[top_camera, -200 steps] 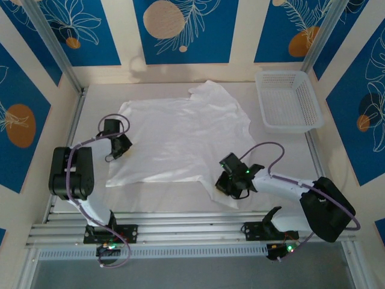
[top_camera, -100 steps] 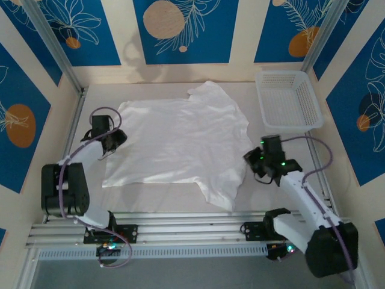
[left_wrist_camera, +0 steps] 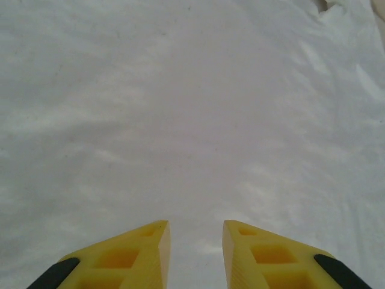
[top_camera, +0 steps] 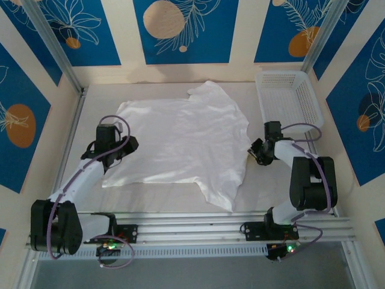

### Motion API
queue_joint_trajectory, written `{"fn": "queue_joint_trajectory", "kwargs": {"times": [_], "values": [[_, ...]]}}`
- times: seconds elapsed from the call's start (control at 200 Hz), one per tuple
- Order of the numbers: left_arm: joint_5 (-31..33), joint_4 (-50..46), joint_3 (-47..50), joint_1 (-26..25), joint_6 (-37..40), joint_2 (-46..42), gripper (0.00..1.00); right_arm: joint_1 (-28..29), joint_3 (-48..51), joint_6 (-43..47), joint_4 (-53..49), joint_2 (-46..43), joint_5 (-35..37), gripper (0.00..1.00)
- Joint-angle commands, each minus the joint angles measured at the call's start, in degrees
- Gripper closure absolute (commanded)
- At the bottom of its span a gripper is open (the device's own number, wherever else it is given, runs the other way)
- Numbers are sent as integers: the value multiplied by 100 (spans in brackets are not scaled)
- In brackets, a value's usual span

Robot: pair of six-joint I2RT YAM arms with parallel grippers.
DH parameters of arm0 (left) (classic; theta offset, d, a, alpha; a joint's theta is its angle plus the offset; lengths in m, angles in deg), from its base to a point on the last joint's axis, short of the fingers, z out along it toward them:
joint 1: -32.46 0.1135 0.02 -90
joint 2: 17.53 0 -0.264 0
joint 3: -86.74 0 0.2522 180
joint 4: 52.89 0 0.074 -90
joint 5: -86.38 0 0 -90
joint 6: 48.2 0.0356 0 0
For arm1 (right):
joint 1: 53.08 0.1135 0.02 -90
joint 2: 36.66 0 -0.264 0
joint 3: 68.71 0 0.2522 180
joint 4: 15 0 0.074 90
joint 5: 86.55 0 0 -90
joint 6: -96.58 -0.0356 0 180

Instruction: Fold the inside-out t-shirt

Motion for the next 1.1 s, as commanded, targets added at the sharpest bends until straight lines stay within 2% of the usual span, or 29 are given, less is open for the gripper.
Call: {"fn": "queue_joint_trajectory", "kwargs": {"times": [0.0, 0.23, 0.32, 0.545, 0.605, 0.82, 0.905, 1.0, 1.095], "values": [[-48, -85, 5, -9, 118, 15, 71, 293, 8, -142, -22, -173, -129, 76], [-37, -80, -60, -9, 128, 115, 70, 627, 478, -418, -320, -865, -288, 76], [-8, -63, -59, -9, 106, 154, 70, 966, 495, -534, -389, -903, -355, 77], [3, -6, 13, -9, 22, 208, 70, 2100, 13, -908, -589, -46, -194, 79], [47, -23, 33, -9, 13, 205, 69, 2288, -96, -985, -524, 188, -41, 79], [4, -56, 33, -9, 4, 197, 69, 2901, -940, -1085, -409, 1251, -201, 78], [28, -92, 34, -9, 26, 145, 69, 3149, -1325, -1078, -755, 1504, 139, 78], [98, -153, 39, -9, 72, 108, 69, 3188, -1607, -998, -1164, 1647, 332, 79], [113, -190, 54, -9, 105, 95, 68, 3092, -1602, -843, -1490, 1202, 581, 78]]}}
